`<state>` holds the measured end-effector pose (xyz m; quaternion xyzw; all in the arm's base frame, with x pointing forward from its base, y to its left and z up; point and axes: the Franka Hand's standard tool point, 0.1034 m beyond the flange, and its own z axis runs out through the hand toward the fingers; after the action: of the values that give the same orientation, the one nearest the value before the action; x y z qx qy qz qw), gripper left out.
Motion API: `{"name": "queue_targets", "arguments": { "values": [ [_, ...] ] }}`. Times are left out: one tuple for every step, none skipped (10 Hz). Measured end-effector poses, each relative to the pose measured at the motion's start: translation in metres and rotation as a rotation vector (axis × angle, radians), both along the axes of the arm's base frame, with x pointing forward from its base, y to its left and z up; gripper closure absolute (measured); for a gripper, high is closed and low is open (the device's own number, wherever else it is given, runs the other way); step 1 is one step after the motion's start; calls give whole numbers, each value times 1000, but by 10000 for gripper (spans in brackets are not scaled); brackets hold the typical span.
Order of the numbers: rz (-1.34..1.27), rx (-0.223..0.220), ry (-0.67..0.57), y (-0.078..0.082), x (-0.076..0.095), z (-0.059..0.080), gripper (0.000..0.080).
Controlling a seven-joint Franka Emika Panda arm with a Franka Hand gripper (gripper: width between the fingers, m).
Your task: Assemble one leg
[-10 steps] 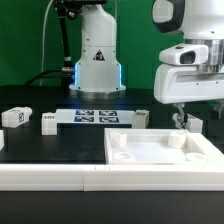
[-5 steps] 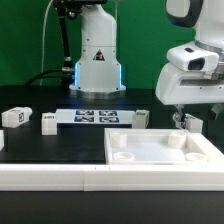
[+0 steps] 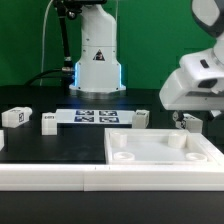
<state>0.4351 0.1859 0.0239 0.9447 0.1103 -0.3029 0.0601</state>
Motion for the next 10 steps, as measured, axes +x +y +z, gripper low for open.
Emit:
{"name": "queue_targets", "arguments": {
  "values": [
    [-34,-5,67,-1,-5,1,150],
    [-47,-7,90,-2,-4,1,150],
    [-53,-5,91,-2,-5,0,150],
    [-55,-5,86,-2,-7,-3,150],
    [-54,-8,93,-3,-13,-6,150],
    [-54,-8,90,-1,-17,-10,150],
    [-53,-13,98,-1,-24,-13,150],
    [-49,-15,105,0,-29,-14,150],
    [-41,-12,106,5,-31,-14,150],
    [-38,-9,104,8,-30,-13,150]
  ]
}}
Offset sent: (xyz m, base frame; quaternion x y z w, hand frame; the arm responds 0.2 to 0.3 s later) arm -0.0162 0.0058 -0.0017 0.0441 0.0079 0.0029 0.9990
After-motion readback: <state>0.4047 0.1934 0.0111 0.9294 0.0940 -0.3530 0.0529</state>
